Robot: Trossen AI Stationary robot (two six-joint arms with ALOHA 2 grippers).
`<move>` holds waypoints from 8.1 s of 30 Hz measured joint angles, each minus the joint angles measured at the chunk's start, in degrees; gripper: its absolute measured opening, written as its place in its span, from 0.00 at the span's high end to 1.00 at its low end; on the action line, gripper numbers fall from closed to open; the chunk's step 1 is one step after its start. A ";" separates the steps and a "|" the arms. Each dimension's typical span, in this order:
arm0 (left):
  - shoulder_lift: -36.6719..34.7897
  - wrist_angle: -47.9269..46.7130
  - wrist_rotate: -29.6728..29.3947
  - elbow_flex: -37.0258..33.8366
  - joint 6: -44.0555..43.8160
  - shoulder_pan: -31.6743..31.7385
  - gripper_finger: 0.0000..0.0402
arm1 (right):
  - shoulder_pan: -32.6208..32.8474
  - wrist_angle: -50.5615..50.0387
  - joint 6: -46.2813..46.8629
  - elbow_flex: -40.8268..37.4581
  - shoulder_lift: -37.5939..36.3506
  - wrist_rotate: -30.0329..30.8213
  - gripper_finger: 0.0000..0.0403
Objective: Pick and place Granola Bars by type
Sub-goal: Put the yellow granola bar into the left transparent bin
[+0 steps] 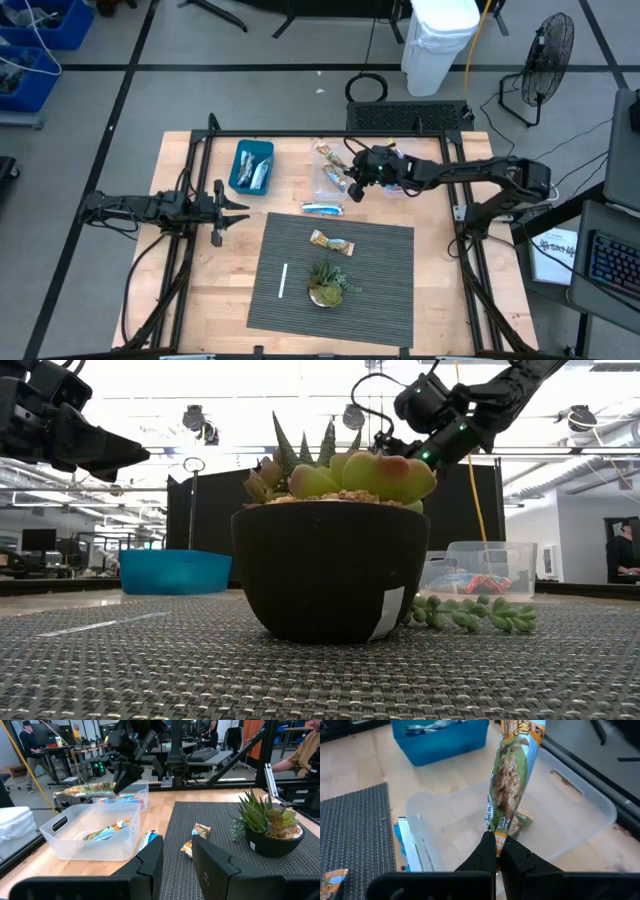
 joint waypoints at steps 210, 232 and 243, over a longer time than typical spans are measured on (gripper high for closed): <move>0.02 -0.08 0.00 0.01 0.00 0.01 0.73 | 27.03 4.09 -4.08 -11.96 -8.64 3.07 1.00; 0.02 -0.02 0.00 -0.01 0.00 0.01 0.73 | 13.92 0.05 1.14 -7.87 -18.37 -1.56 1.00; 0.02 -0.03 0.00 -0.01 0.00 0.01 0.73 | 8.57 -4.58 -1.36 0.30 -17.36 -1.65 1.00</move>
